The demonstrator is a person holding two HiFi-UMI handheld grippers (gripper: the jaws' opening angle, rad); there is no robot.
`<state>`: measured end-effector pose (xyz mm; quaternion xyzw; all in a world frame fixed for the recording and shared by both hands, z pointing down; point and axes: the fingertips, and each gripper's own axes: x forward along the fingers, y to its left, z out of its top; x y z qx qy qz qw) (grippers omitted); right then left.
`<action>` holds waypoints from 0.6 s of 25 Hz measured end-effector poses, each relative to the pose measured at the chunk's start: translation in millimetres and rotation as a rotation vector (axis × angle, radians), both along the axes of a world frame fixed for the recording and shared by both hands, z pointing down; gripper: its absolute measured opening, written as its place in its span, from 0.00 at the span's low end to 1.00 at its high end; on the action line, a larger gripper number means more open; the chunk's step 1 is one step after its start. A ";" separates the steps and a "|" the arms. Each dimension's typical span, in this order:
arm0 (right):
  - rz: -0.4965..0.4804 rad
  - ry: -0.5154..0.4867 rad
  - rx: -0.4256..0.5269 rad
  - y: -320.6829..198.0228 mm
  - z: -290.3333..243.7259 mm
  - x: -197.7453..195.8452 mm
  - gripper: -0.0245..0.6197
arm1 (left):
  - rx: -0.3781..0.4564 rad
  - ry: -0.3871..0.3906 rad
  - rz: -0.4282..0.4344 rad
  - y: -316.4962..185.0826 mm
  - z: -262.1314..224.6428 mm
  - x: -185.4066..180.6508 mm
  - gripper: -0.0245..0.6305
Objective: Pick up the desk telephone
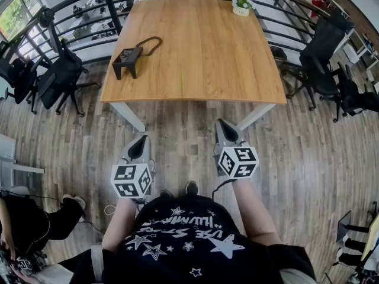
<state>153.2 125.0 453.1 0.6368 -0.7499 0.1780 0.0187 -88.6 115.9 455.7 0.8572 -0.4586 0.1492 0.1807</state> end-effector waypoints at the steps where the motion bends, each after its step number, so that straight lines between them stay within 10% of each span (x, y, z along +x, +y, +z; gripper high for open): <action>1: 0.001 0.000 0.002 -0.1 0.2 2.6 0.04 | -0.001 -0.002 0.001 0.0 1.1 2.0 0.04; 15: 0.005 -0.023 0.028 -6.5 -0.2 34.8 0.04 | 0.004 0.009 -0.043 -7.2 2.6 28.3 0.04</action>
